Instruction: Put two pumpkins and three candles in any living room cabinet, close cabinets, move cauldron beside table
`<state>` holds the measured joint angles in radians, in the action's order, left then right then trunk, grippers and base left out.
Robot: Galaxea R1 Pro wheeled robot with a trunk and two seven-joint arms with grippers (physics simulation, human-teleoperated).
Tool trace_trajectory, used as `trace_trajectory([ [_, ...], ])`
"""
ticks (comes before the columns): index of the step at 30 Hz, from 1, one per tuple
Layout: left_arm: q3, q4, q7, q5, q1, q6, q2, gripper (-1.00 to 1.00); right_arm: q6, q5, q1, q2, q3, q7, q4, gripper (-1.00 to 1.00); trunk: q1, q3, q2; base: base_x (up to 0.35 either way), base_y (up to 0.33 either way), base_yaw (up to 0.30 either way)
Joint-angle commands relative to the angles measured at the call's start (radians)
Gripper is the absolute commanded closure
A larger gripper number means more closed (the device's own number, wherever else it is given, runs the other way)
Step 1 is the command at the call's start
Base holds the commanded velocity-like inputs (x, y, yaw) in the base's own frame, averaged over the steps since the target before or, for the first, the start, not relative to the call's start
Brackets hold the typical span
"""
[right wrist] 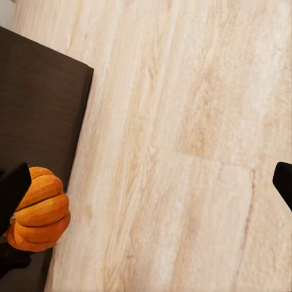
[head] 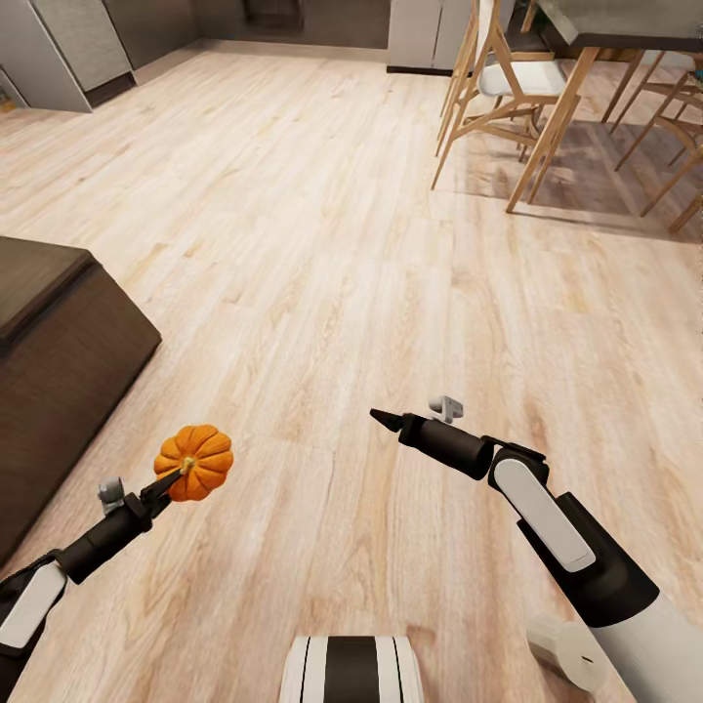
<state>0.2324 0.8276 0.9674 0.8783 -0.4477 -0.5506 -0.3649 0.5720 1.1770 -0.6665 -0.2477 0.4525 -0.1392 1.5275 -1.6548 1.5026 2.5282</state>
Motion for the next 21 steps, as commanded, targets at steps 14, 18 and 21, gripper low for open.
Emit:
trace_trajectory([
  [14,0.109,0.051,0.13,-0.001,0.057,-0.029,-0.025,1.0,-0.002,0.009,-0.001,-0.001,0.002,-0.01,0.002,-1.0,0.006,-0.054,-0.003,0.0,0.0,0.0],
  [18,0.128,0.125,0.138,0.0,0.107,-0.03,-0.032,1.0,-0.004,0.009,-0.001,-0.001,0.002,-0.01,0.002,-1.0,0.008,-0.069,-0.004,0.0,0.0,0.0],
  [21,0.146,0.141,0.137,0.0,0.119,-0.031,-0.032,1.0,-0.006,0.007,-0.001,0.0,0.003,-0.011,0.002,-1.0,0.01,-0.082,-0.005,0.0,0.0,-0.002],
])
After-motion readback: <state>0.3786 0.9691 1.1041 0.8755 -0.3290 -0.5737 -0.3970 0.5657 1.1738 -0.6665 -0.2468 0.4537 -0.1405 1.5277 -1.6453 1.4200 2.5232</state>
